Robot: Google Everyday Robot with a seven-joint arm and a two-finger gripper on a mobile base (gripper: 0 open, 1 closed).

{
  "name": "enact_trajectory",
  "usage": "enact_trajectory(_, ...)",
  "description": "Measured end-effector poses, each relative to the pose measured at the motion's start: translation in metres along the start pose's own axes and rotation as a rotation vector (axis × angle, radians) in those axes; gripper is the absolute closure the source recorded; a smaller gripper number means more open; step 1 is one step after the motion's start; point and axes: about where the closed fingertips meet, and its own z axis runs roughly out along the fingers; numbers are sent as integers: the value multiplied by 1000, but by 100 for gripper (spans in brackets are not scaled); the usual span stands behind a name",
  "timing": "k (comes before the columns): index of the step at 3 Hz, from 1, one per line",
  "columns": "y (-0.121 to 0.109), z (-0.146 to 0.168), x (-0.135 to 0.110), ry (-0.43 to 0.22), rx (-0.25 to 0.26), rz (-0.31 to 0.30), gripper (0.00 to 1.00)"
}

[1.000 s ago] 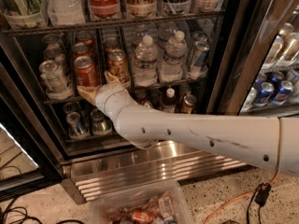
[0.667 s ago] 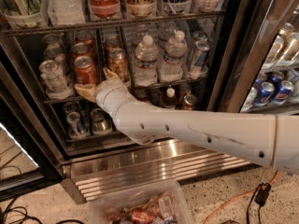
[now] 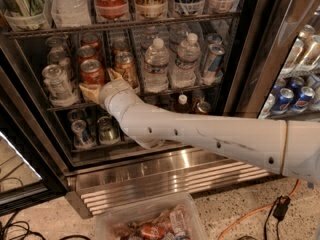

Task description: Pick coke can from middle shelf of fridge

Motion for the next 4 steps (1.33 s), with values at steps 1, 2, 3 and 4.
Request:
enact_trajectory(1, 5, 2, 4, 13, -10, 0, 84)
enact_trajectory(2, 10, 1, 6, 26, -20, 2, 100)
enact_trajectory(3, 9, -6, -2, 22, -16, -13, 100)
enact_trajectory(4, 7, -11, -9, 13, -10, -27, 100)
